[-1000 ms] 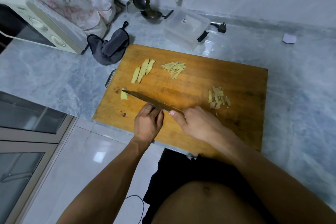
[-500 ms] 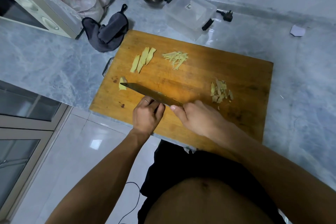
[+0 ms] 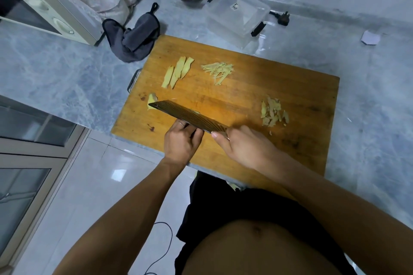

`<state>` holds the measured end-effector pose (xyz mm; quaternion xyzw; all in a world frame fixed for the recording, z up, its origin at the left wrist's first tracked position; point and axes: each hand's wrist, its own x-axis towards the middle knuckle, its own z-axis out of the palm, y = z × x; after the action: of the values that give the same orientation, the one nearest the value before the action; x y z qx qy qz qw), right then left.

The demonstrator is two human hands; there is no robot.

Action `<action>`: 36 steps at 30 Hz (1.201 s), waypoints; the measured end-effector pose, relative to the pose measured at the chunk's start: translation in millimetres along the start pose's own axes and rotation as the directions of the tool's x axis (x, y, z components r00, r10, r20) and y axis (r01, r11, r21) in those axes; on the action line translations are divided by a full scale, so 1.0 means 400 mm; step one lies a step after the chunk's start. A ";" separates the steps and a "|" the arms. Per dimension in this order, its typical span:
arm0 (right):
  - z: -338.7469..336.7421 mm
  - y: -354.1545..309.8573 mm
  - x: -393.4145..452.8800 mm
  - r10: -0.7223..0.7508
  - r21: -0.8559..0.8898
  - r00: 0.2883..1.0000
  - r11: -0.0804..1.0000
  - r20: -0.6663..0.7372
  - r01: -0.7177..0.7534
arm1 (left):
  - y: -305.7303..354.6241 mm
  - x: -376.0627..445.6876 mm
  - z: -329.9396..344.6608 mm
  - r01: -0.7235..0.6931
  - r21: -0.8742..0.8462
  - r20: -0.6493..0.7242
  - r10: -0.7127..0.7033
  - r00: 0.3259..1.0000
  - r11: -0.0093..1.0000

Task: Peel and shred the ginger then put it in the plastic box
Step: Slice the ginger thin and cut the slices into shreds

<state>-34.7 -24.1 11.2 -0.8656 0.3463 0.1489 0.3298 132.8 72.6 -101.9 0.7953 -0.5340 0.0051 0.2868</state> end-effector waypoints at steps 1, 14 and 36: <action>-0.002 -0.001 -0.002 -0.006 -0.006 1.000 1.000 -0.007 0.006 | 0.003 -0.001 -0.002 0.006 -0.002 -0.004 -0.006 1.000 1.000; -0.016 -0.010 -0.023 0.003 -0.038 0.999 0.999 -0.050 -0.004 | 0.010 0.004 -0.003 -0.050 -0.005 -0.049 0.049 0.998 0.999; -0.001 -0.011 -0.008 -0.007 -0.008 0.999 1.000 -0.039 0.007 | 0.010 0.002 -0.005 -0.032 -0.011 -0.046 0.032 0.998 0.999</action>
<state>-34.0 -20.4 15.0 -0.8709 0.3488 0.1324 0.3200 130.3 71.6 -98.0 0.7847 -0.5400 0.0248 0.3034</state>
